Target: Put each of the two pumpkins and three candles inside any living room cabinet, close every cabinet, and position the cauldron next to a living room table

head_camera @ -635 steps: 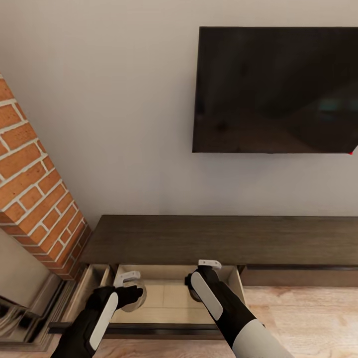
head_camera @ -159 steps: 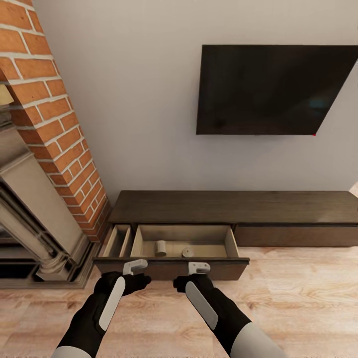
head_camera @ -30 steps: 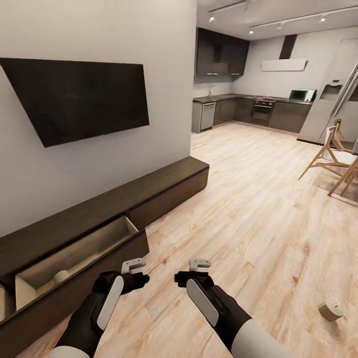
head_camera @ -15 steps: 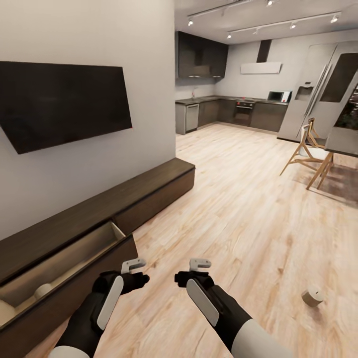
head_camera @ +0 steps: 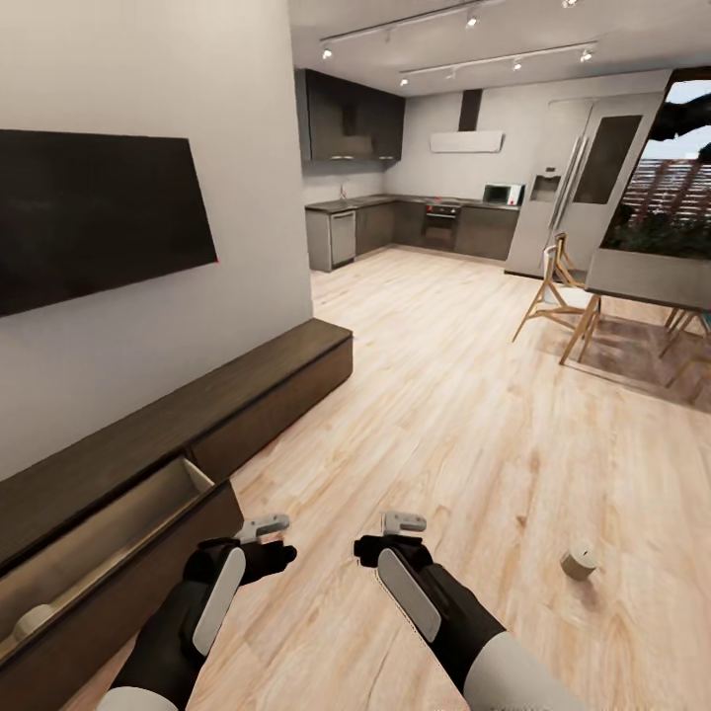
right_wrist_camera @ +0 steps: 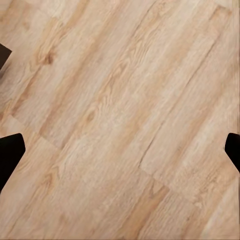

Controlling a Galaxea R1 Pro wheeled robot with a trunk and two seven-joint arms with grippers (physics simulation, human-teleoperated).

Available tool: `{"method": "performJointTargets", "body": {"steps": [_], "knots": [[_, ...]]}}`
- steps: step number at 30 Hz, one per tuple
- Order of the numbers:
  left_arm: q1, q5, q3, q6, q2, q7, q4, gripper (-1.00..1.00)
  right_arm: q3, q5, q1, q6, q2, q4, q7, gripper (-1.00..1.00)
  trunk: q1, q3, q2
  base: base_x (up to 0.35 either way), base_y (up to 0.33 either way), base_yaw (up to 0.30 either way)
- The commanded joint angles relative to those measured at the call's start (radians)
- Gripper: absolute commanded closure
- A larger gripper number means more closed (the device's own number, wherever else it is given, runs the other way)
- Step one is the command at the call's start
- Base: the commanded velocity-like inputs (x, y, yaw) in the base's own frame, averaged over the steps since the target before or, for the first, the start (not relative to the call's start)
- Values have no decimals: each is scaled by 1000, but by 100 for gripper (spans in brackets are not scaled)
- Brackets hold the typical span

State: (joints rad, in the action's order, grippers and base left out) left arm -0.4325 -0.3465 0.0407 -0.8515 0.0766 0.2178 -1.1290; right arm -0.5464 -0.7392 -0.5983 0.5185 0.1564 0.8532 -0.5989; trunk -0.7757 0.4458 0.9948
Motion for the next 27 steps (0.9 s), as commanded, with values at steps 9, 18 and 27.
{"method": "performJointTargets", "body": {"steps": [9, 18, 27], "knots": [[0, 0, -1, -2, 0, -1, 1, -100, 101, 2, 0, -2, -2, -1, 18, -100, 0, -7, 0, 0, 0, -253], [0, 0, 0, -8, -10, -3, 2, -100, 230, 1, 19, -7, -35, 8, 13, -100, 0, -13, 0, 0, 0, -260], [0, -1, 7, -3, -13, 0, 5, -100, 305, 1, 60, -2, -54, 12, 20, -100, 0, -14, 0, 0, 0, -277]]}}
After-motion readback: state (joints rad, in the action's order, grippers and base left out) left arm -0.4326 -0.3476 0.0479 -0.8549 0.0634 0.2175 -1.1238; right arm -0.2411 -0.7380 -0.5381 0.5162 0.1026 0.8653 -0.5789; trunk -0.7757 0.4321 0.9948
